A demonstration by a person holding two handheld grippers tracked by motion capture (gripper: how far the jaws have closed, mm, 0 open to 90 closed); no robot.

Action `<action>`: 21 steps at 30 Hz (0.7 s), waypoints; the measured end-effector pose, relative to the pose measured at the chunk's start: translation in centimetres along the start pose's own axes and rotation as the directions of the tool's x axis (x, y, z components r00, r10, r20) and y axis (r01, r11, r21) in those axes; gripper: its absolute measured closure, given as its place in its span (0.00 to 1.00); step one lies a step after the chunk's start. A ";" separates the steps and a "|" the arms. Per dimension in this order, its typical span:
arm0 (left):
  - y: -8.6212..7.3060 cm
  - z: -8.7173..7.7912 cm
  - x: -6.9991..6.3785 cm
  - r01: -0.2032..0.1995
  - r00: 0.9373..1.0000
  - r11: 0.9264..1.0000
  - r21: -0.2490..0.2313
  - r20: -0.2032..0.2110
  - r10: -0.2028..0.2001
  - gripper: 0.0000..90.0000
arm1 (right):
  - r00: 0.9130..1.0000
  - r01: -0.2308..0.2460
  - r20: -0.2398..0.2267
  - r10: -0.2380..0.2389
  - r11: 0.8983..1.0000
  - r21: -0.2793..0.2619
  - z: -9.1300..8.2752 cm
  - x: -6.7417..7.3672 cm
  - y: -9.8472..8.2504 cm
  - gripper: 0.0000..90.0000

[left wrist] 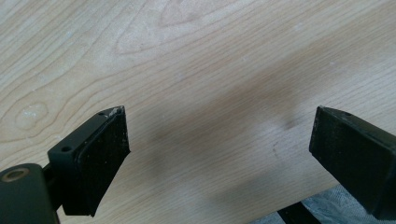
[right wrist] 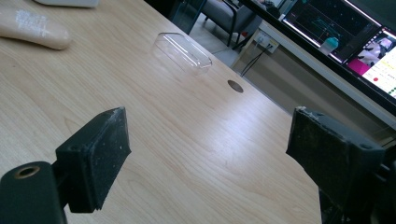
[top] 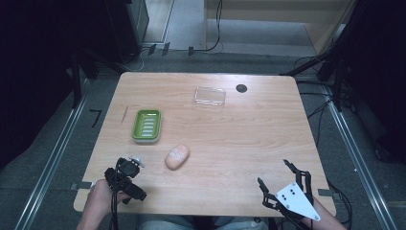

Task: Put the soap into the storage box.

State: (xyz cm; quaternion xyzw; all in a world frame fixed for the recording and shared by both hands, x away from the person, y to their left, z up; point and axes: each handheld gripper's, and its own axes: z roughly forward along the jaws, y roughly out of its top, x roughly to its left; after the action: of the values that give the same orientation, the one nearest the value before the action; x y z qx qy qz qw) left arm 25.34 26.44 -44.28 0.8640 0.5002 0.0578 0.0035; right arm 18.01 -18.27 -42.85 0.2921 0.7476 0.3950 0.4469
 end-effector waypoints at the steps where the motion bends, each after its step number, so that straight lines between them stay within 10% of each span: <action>1: 0.0 0.0 0.0 0.002 1.000 1.000 -0.004 0.000 -0.002 0.06 | 1.000 0.001 -0.001 -0.001 1.000 0.000 0.0 0.0 0.0 0.15; 21: 1.5 -0.3 -1.5 -0.037 0.999 0.999 -0.021 0.008 0.037 0.06 | 1.000 0.007 -0.004 -0.007 1.000 0.004 0.1 0.2 0.1 0.15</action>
State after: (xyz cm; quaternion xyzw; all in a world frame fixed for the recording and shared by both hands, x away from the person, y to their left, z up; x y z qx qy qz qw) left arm 25.84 24.36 -44.01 0.8733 0.4834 0.0594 0.0135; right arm 18.07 -18.05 -42.88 0.2896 0.7503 0.3925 0.4463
